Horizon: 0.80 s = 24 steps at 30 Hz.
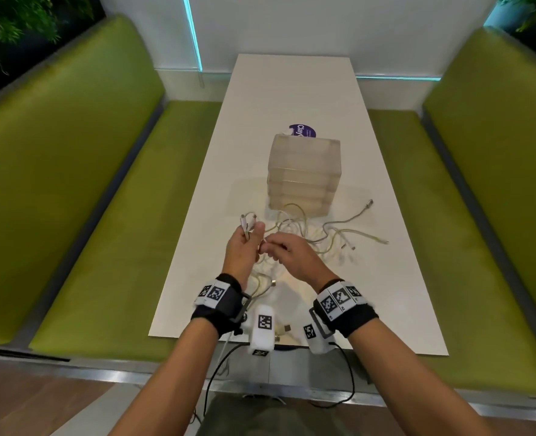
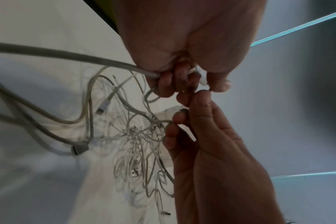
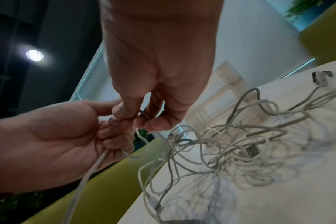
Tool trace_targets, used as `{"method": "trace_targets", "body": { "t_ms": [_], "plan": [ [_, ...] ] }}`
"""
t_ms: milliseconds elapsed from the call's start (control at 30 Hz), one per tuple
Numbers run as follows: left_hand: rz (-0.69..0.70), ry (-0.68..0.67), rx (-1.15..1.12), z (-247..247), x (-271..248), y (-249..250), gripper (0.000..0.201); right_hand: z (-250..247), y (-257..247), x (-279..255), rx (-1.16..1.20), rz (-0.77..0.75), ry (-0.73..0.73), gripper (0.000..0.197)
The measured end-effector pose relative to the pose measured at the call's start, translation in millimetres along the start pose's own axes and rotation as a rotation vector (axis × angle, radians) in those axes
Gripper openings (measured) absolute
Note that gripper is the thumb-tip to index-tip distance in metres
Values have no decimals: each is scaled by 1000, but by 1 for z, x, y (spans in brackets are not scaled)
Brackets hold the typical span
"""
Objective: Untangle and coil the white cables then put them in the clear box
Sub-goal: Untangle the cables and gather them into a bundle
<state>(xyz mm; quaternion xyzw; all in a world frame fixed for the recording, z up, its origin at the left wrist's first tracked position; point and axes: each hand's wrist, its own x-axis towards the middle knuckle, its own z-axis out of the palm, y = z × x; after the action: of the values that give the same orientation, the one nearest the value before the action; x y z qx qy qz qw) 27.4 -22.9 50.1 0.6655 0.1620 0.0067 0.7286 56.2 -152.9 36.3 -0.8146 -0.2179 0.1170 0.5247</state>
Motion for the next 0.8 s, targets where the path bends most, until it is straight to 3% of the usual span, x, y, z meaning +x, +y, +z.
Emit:
{"method": "trace_targets", "body": {
  "t_ms": [267,433,600,667,800],
  "plan": [
    [-27,-62,-66,-3,1,8,31,0,11,6,-125,30,-46,22],
    [44,-48,-223,-16,-10,28,34,-2,29,25,-301,62,-67,24],
    [159,-1,-438,-39,-21,62,31,-13,43,36,-273,111,-2,23],
    [180,81,-363,-47,-21,62,31,-14,41,40,-277,99,12,22],
    [126,179,48,-47,-8,36,28,-9,31,40,-287,24,51,18]
  ]
}}
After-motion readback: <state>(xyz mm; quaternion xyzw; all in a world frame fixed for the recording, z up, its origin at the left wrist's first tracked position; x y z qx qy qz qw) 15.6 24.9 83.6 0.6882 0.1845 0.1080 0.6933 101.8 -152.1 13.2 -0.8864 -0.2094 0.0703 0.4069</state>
